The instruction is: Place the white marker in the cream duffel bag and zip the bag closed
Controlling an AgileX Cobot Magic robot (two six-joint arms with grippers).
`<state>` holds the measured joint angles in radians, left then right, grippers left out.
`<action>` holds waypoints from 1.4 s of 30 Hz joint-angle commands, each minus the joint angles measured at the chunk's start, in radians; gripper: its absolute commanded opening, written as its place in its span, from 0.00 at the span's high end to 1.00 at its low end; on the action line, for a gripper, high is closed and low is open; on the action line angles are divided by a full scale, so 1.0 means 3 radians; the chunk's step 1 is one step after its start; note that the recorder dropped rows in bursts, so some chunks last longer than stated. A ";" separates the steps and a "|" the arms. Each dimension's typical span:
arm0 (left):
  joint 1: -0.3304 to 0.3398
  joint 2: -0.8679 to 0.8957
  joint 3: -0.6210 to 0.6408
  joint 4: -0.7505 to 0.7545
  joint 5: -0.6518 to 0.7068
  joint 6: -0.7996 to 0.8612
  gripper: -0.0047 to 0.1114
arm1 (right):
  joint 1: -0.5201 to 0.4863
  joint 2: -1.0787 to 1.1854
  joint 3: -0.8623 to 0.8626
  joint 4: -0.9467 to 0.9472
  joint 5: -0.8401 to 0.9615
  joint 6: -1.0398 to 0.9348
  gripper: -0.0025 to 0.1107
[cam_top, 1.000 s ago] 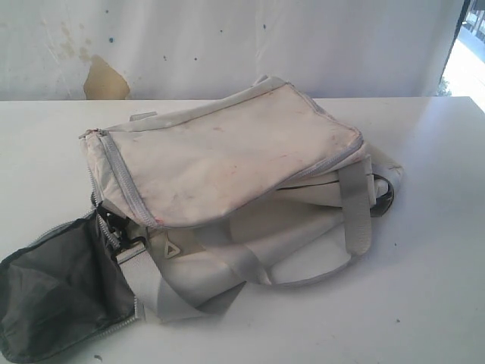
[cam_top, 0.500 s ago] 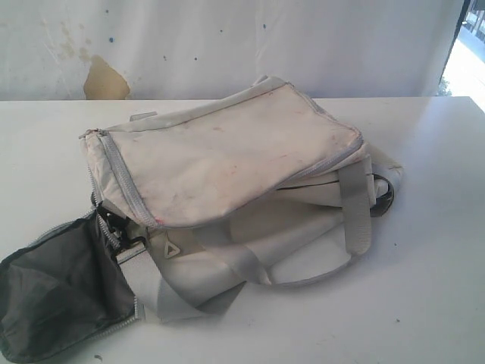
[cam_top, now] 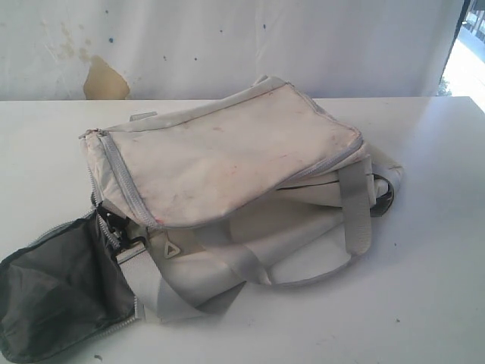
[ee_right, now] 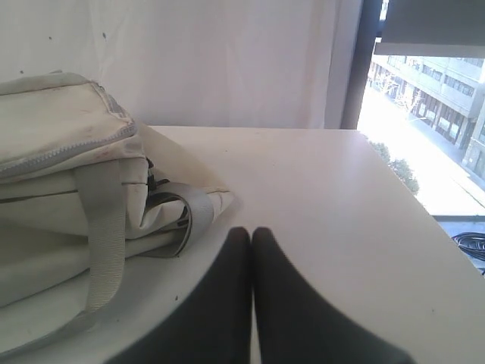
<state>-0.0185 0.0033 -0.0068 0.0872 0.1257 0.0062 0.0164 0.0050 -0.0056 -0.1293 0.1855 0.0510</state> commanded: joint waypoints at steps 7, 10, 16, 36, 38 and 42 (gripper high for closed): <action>-0.0016 -0.0011 0.0023 -0.0010 -0.0002 -0.0021 0.96 | -0.0019 -0.0017 0.0019 0.0065 -0.0022 0.0018 0.98; -0.0016 -0.0011 0.0023 -0.0010 -0.0002 -0.0021 0.96 | -0.0019 -0.0017 0.0019 0.0221 -0.0022 0.0018 0.98; -0.0016 -0.0011 0.0023 -0.0010 -0.0002 -0.0021 0.96 | 0.0041 -0.0017 0.0019 0.0309 -0.0037 -0.0094 0.98; -0.0016 -0.0011 0.0023 -0.0010 -0.0002 -0.0021 0.96 | 0.0116 -0.0017 0.0019 0.0309 -0.0024 -0.0170 0.98; -0.0016 -0.0011 0.0023 -0.0010 -0.0002 -0.0021 0.96 | 0.0116 -0.0017 0.0019 0.0309 -0.0024 -0.0170 0.98; -0.0016 -0.0011 0.0023 -0.0010 -0.0002 -0.0021 0.96 | 0.0116 -0.0017 0.0019 0.0309 -0.0024 -0.0170 0.98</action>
